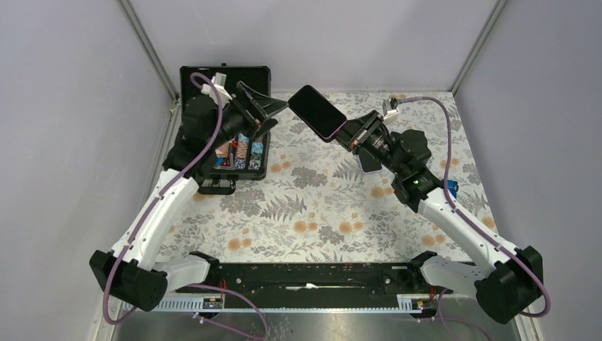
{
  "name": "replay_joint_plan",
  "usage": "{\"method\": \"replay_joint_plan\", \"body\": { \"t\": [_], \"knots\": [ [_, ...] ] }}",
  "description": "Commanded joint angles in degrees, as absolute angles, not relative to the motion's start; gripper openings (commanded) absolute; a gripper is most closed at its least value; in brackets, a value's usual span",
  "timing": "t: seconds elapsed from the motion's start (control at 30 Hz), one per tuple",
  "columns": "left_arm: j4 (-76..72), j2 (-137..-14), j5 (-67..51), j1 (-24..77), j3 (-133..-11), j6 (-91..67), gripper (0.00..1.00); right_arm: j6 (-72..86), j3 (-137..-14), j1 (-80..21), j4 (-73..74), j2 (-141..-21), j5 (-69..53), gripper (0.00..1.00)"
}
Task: Take the phone out of the phone case
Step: Remove the phone case from the phone.
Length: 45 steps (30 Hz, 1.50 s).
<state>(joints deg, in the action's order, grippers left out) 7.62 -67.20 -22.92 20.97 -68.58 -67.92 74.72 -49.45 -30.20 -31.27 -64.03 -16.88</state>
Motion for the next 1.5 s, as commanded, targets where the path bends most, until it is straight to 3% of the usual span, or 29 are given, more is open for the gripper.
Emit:
{"method": "replay_joint_plan", "body": {
  "t": [0.0,0.43,0.63,0.93,1.03,1.47],
  "knots": [
    [14.16,-63.66,-19.43,20.99,-78.84,-48.98,0.9,68.43,-55.09,-30.06,-22.74,-60.17,-13.7,0.0],
    [26.36,-69.93,-4.91,42.12,-89.37,-15.12,0.83,63.23,-63.74,-30.3,4.49,-63.21,-11.53,0.0],
    [33.36,-76.18,-0.23,49.2,-94.17,-7.83,0.82,61.04,-65.68,-30.76,10.86,-64.49,-9.65,0.0],
    [32.74,-78.35,4.05,56.26,-88.7,0.71,0.63,58.98,-64.07,-30.76,10.77,-63.61,-11.95,0.0],
    [31.74,-78.71,2.69,56.58,-87.65,1.22,0.53,59.23,-63.63,-30.76,10.78,-63.4,-11.63,0.0],
    [26.04,-80.1,6.65,57.46,-86.17,2.62,0.39,60.41,-61.94,-30.76,8.97,-62.97,-11.74,0.0]
  ]
}}
